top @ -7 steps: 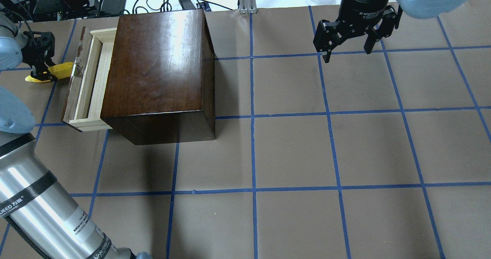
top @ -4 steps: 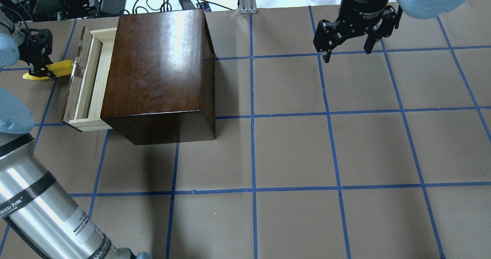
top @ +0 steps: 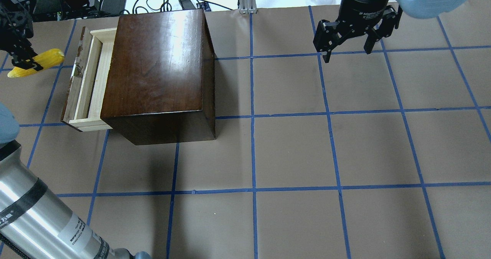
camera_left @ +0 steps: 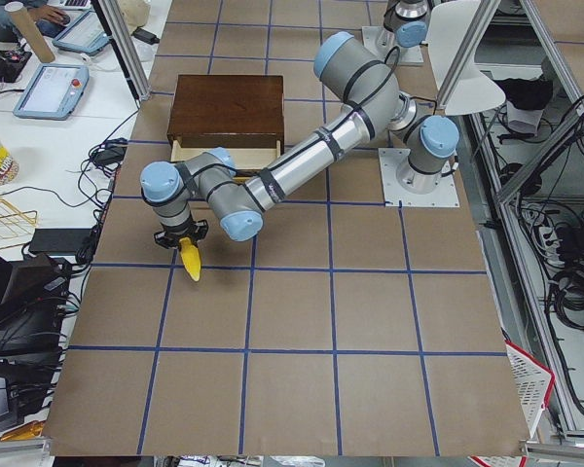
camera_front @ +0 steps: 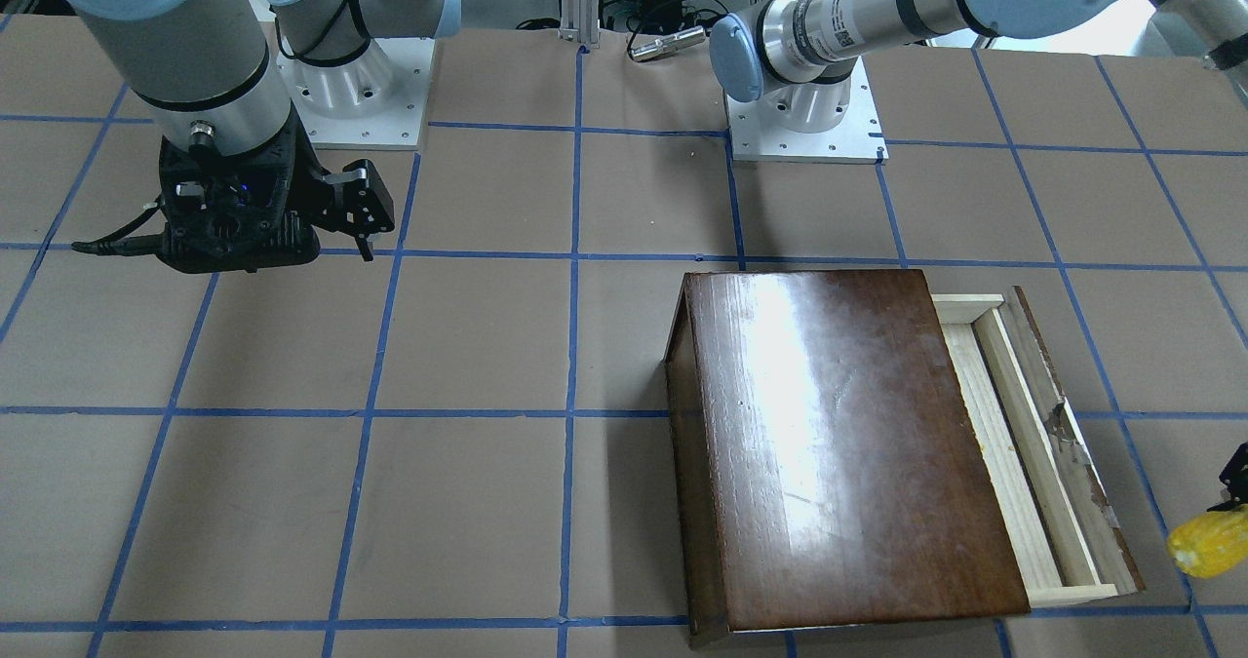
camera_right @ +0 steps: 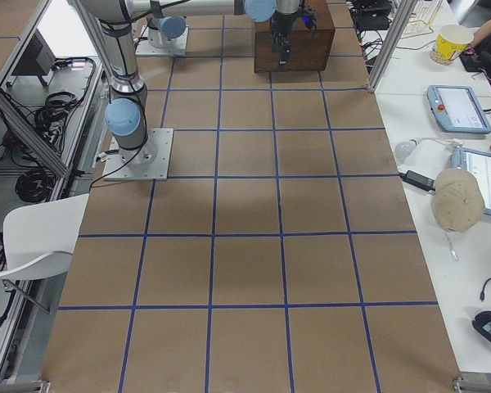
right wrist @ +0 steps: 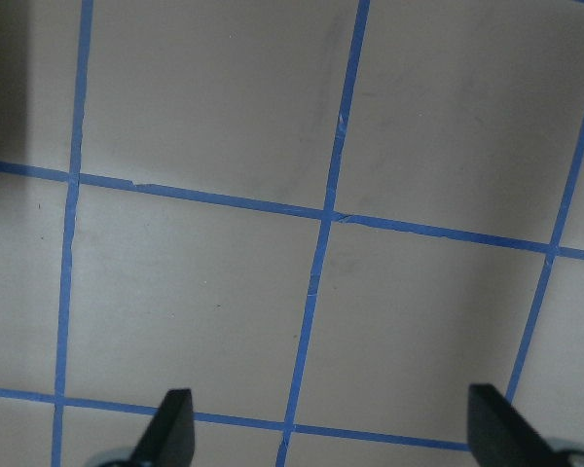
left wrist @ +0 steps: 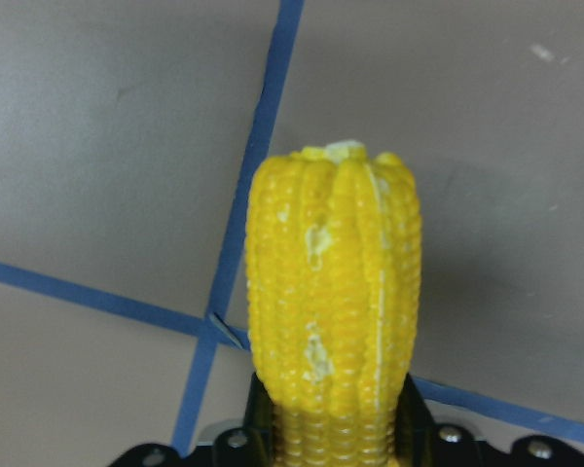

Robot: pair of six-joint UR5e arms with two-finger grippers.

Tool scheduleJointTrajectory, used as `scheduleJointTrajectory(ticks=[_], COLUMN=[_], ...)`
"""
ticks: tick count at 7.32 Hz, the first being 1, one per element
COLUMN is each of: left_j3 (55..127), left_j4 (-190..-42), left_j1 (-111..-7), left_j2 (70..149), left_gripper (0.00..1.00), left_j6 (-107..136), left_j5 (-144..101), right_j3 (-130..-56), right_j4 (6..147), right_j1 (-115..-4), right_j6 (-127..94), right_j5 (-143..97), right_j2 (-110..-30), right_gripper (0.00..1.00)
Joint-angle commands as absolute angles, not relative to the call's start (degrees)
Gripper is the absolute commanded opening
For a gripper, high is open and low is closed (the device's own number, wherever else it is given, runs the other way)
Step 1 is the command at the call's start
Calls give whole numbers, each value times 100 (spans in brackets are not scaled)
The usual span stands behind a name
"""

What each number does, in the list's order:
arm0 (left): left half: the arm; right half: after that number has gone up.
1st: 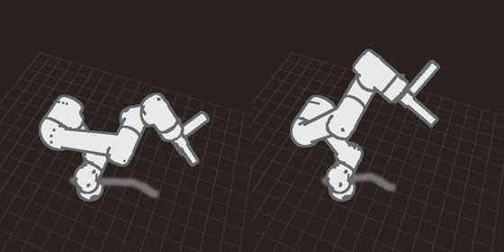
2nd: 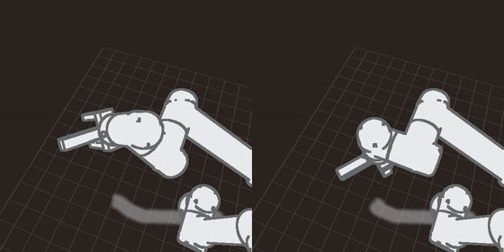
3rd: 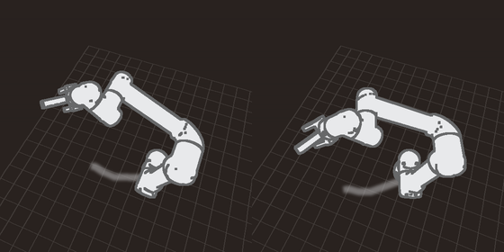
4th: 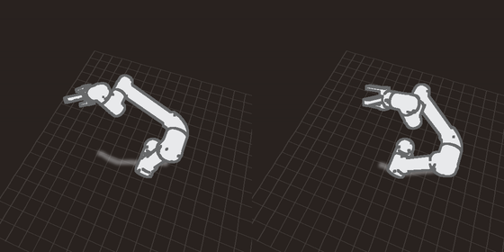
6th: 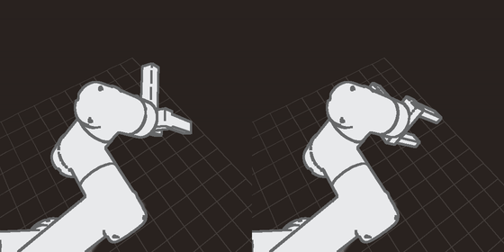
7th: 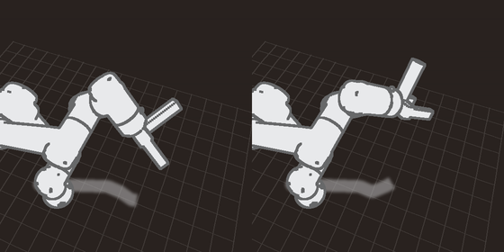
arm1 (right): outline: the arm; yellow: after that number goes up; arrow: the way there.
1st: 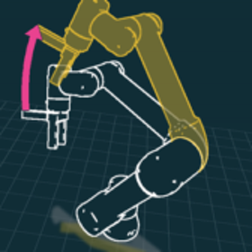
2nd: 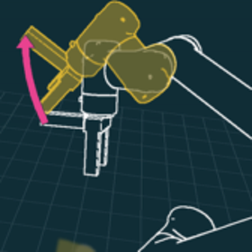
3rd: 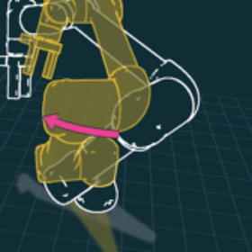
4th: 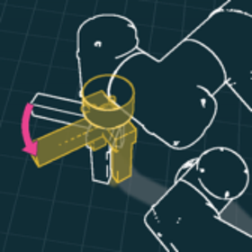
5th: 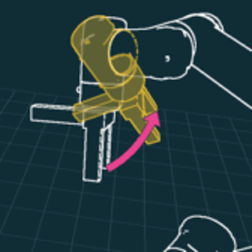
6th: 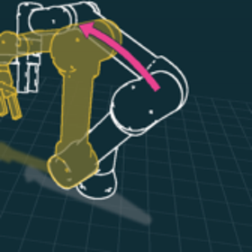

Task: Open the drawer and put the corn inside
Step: 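Lift the corn and carry it over the open drawer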

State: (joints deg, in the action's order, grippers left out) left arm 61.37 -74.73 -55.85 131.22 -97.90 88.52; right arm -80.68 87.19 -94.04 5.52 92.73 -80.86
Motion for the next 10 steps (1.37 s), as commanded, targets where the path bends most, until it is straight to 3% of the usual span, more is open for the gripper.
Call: scheduleJointTrajectory(ticks=[1,4,10], left_j3=[6126,6143,6397], left_j4=[-8049,-8665,-9264], left_j1=[-5686,-6028,-7169], left_j2=[12510,11893,11540], left_gripper=[0,0,0], left_j6=[-8383,-5819,-1296], left_j5=[8833,8842,8859], right_j3=[-8068,-8068,-8068], right_j4=[8719,8719,8727], right_j1=[-9404,-9404,-9404], right_j6=[554,554,545], right_j5=[9272,9272,9272], right_j2=[-8086,-8086,-8086], right_gripper=[100,100,100])
